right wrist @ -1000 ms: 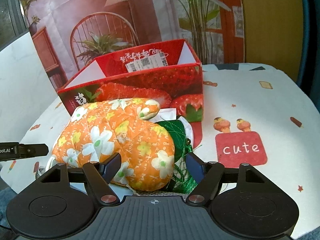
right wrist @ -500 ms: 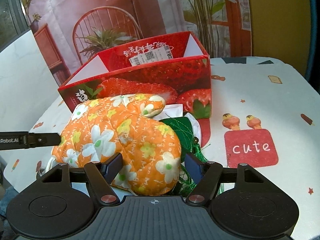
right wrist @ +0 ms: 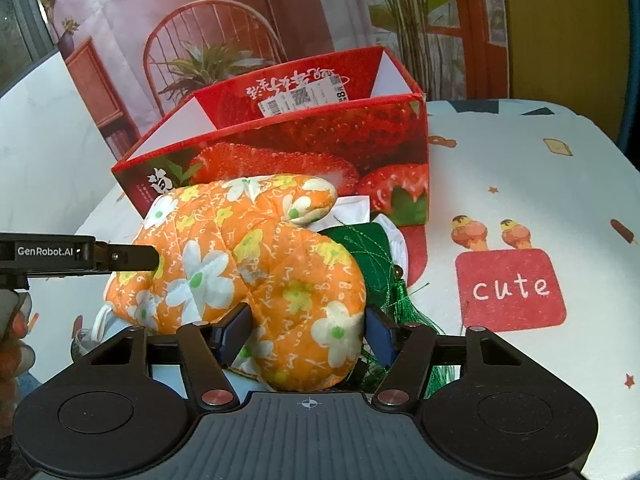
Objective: Organize soft objects
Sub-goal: 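Close the left gripper on the cuff of the orange oven mitt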
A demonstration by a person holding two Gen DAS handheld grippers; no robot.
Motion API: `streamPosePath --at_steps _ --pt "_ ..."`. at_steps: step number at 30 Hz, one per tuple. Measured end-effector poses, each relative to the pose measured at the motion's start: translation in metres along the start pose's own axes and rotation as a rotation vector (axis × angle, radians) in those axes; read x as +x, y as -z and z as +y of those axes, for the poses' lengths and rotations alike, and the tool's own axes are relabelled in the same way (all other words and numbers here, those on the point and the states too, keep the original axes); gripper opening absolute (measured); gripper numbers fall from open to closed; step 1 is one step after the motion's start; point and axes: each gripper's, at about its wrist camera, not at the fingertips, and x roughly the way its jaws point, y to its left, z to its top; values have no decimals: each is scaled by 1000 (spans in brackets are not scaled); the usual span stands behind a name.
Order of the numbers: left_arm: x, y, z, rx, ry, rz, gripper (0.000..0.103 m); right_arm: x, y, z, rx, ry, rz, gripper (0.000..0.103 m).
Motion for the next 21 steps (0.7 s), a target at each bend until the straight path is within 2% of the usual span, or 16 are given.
streamPosePath --at_steps 2,4,7,9,11,15,21 --pt "-3 0 -2 20 -2 -8 22 -3 -2 1 -7 6 -8 50" --pt "-5 -1 0 13 20 -9 18 -6 -5 4 -27 26 -22 46" --pt "-9 -1 1 9 43 -11 18 -12 -10 7 -51 39 -45 42" --pt "-12 -1 -1 14 65 -23 17 -16 -11 9 -68 32 -56 35" --pt "-17 0 -5 33 80 -48 11 -19 -13 11 -86 24 -64 31" --pt "-20 3 -12 62 81 -63 10 -23 -15 13 -103 4 -82 18" --pt "-10 6 -13 51 51 -13 10 -23 -14 14 -109 -7 -85 14"
